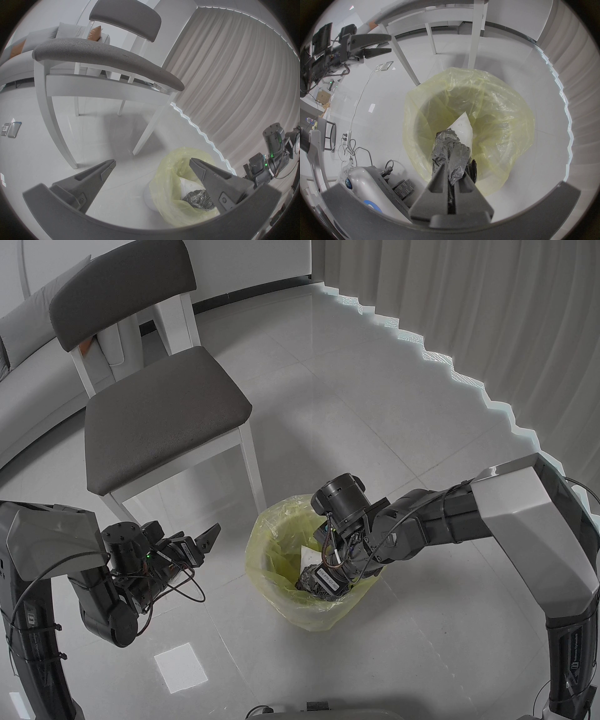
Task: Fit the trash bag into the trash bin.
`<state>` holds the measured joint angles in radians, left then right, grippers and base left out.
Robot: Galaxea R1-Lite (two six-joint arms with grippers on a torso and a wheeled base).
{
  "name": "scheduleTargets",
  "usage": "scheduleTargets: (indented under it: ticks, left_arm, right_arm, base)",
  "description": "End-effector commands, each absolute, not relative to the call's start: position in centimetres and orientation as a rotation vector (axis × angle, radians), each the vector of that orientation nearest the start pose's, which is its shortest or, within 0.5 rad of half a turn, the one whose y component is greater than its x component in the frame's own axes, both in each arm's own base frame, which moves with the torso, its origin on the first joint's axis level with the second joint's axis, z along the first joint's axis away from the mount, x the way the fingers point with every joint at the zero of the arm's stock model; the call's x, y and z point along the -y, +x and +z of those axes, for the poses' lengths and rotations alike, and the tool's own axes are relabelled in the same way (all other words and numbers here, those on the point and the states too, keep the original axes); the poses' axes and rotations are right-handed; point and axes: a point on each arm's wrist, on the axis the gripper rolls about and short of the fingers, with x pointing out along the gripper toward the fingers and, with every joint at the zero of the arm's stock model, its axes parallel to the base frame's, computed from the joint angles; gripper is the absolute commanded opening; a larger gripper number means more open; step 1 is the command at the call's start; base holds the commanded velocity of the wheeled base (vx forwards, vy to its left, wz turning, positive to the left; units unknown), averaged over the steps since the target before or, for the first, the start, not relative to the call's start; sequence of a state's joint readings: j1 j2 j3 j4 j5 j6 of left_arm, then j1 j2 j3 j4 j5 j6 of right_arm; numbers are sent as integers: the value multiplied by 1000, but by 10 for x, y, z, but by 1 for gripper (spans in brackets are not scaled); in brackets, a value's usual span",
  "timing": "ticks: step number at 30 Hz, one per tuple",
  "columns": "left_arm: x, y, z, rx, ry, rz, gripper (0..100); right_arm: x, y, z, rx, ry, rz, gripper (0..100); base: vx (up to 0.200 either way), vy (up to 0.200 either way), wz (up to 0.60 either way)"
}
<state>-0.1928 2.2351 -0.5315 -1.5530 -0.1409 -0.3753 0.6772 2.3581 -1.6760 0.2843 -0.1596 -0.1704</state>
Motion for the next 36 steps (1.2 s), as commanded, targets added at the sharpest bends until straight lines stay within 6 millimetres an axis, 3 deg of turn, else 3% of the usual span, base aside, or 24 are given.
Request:
scheduleTargets:
  ticks: [1, 4, 13, 21, 36]
  left_arm:
    - [69, 331, 38, -199, -369, -307, 100]
    - [70, 330, 39, -200, -371, -310, 100]
    - [71, 330, 40, -192, -370, -301, 100]
    - [73, 330, 39, -198, -372, -305, 100]
    - [73, 330, 33, -216, -373, -302, 100]
  right_arm:
    - [-282, 355, 90, -819, -539, 557, 0]
    - [-283, 361, 87, -814, -533, 551, 0]
    - [-292, 385, 49, -843, -522, 541, 0]
    - [-294, 389, 22, -888, -537, 539, 0]
    - [-296, 407, -9, -895, -531, 512, 0]
  base:
    - [0, 0, 0]
    - [0, 0, 0]
    - [0, 0, 0]
    - [0, 0, 0]
    - [0, 0, 0]
